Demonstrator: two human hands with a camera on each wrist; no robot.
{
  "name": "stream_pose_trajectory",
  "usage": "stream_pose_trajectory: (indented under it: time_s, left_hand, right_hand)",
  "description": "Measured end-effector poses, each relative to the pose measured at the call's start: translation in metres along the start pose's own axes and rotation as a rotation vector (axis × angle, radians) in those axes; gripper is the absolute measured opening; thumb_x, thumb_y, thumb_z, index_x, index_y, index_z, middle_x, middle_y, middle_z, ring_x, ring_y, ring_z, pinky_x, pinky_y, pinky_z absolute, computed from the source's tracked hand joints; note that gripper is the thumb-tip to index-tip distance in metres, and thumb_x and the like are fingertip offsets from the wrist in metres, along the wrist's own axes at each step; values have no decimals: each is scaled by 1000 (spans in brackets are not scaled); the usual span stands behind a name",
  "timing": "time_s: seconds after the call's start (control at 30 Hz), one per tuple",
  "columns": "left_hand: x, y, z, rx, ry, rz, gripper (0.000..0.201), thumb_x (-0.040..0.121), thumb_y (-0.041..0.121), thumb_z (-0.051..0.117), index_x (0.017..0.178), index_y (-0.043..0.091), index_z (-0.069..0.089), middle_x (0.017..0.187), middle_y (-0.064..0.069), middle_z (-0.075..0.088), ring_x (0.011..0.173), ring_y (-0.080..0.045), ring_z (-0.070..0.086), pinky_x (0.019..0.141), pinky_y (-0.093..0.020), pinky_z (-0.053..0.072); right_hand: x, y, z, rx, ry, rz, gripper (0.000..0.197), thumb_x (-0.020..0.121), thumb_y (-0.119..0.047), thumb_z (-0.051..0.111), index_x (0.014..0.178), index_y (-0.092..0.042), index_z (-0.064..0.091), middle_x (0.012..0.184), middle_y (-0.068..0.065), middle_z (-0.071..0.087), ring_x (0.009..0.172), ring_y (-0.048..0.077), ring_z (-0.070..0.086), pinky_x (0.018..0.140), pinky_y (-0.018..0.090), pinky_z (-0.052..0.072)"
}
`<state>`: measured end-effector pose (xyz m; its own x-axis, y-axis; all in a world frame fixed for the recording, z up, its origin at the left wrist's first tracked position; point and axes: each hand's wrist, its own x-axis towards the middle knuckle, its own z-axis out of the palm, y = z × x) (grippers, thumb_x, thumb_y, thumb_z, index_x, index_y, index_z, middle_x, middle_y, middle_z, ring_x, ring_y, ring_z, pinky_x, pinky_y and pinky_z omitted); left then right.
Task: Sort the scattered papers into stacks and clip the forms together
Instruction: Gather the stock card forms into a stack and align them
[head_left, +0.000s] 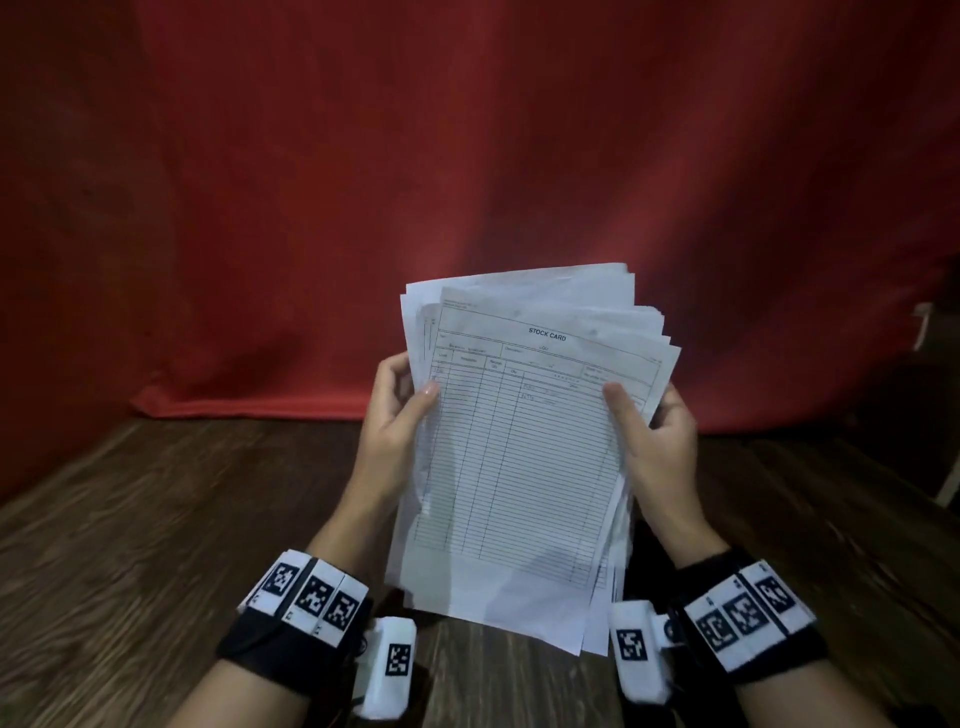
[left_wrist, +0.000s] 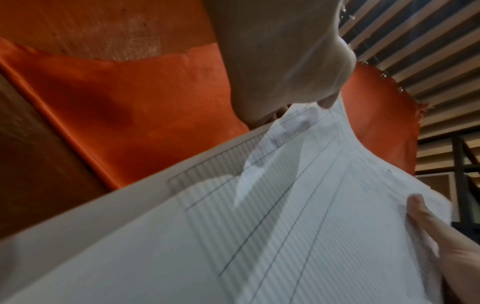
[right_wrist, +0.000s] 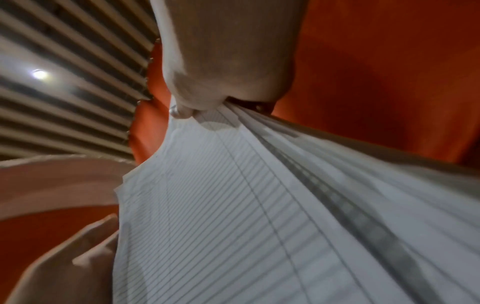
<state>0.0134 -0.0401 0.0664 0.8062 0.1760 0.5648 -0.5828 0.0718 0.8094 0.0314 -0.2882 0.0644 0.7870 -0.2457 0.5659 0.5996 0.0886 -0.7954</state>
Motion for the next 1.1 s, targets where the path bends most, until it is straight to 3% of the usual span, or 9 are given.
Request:
stream_pose_trajectory:
  time_s: [0.13,0.23,0.33,0.5,0.67,0.77,0.87,0.97,1.1]
  left_hand:
    - [7,22,7,64,-20,85,39,103,25,60,139,15,50,132,2,66,120,-15,67,94,-31,57]
    - [11,31,7,70,54,142,41,103,20,63,141,15,48,128,14,67,120,-10,66,96,-29,58]
    - [7,23,5,49,20,78,52,95,32,69,141,17,49,130,7,67,118,-14,68,89,-29,59]
    - [-7,0,1,-73,-77,-94,50,93,24,74,138,13,57,128,-6,74,115,-25,73,91,-37,62]
    - [-12,-11,16,-144,-40,-219,34,87,19,72,119,7,72,116,-12,79,108,-32,76,92,-41,63]
    - [-5,-7,22,-87,47,-193,20,89,16,76,108,11,77,109,-8,81,101,-27,78,94,-47,62]
    - [2,4,24,-102,104,-89,20,89,14,78,109,10,76,108,-6,82,102,-25,78,86,-36,63]
    - [7,5,18,-118,115,-48,22,85,18,79,107,13,75,104,-1,82,100,-21,79,81,-27,62]
    - [-3,-23,9,-46,15,-263,22,89,12,78,111,10,77,109,-5,81,105,-27,78,80,-28,62]
  right_hand:
    - [17,-22,9,-278,-68,-154,41,93,-58,55,118,-27,57,103,-17,70,91,-13,65,74,11,51]
    - [29,-25,10,-228,-57,-175,36,101,-54,49,122,-25,56,102,-19,69,92,-9,65,79,15,52]
    - [23,-14,2,-23,-92,-79,37,97,-53,46,117,-23,55,101,-14,65,91,0,63,80,20,52]
    - [-7,14,-20,87,-170,130,54,85,-44,68,125,-10,59,105,-7,78,99,9,75,77,20,58]
    - [-24,31,-13,166,-176,332,63,67,-49,88,117,-14,73,116,6,78,109,27,75,89,39,61]
    - [-19,18,0,85,-115,245,32,78,-29,84,105,-18,74,101,-8,81,103,19,76,90,35,62]
    - [-13,-7,7,66,-146,163,18,93,-16,73,110,-13,74,101,-6,81,95,12,77,80,27,63]
    - [-13,-11,6,88,-198,185,19,92,-19,75,110,-14,74,103,-3,81,97,15,77,76,24,61]
    - [-29,20,1,40,-185,359,28,84,-25,80,109,-12,76,106,6,81,99,23,78,83,34,61]
